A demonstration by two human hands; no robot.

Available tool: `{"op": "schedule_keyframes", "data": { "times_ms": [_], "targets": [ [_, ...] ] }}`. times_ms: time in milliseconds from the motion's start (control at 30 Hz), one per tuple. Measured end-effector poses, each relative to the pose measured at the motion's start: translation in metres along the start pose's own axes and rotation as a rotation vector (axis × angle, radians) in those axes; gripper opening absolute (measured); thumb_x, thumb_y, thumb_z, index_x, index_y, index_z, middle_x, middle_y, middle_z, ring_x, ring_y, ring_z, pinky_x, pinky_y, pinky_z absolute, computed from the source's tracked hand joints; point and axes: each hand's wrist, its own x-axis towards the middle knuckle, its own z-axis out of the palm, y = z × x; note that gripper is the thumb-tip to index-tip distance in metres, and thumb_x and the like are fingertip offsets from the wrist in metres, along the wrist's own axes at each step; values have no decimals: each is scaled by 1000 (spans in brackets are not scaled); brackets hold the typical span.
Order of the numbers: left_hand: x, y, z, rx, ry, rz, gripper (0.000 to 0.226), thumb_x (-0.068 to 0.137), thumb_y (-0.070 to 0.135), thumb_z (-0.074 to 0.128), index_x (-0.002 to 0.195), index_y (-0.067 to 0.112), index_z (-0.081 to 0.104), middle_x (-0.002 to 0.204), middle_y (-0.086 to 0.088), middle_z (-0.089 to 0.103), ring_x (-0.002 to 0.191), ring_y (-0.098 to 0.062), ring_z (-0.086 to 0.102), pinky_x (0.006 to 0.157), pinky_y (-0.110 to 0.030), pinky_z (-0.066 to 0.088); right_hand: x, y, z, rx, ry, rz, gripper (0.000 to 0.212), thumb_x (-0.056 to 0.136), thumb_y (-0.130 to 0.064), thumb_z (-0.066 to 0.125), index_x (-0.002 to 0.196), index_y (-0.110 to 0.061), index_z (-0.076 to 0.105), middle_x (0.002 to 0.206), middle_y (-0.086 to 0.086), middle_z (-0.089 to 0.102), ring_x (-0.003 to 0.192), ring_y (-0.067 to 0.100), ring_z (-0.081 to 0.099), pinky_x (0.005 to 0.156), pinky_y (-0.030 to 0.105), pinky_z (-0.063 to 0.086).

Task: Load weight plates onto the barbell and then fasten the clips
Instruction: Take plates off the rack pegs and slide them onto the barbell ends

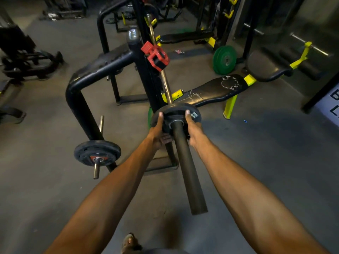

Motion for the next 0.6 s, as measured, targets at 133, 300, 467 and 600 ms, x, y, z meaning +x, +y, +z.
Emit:
{"op": "schedule_keyframes", "data": {
  "times_ms": [133, 300, 467, 600],
  "targets": [
    [-2, 0, -6, 50, -35, 2, 106, 75, 79, 60, 147, 6, 37, 139, -29, 53, 122, -41, 59, 100, -52, 52, 21, 16, 1, -30, 21, -2, 64, 84, -69, 66, 119, -15, 60, 111, 12, 73, 94, 28, 72, 89, 47, 61],
    [-35, 6, -28, 358, 21, 90, 63, 91, 62, 56, 129, 12, 60, 116, -12, 71, 104, -26, 67, 83, -42, 57, -7, 37, 14, -449, 311, -331, 41, 98, -38, 59, 126, -8, 62, 129, 15, 65, 119, 34, 62, 99, 42, 49],
    [-57, 5, -120, 567, 38, 158, 36, 96, 44, 59, 116, 15, 66, 120, -5, 67, 110, -21, 64, 94, -45, 53, -60, 84, 68, -727, 187, -982, 37, 82, -23, 59, 117, -14, 60, 119, 6, 59, 116, 30, 58, 100, 44, 47],
    [-44, 20, -220, 792, 137, 230, 43, 94, 42, 63, 100, 0, 68, 89, -15, 65, 82, -22, 59, 77, -43, 50, -58, 121, 135, -948, 15, -922, 41, 79, -30, 54, 117, -15, 61, 116, 7, 60, 115, 30, 58, 98, 45, 47]
  ]
}}
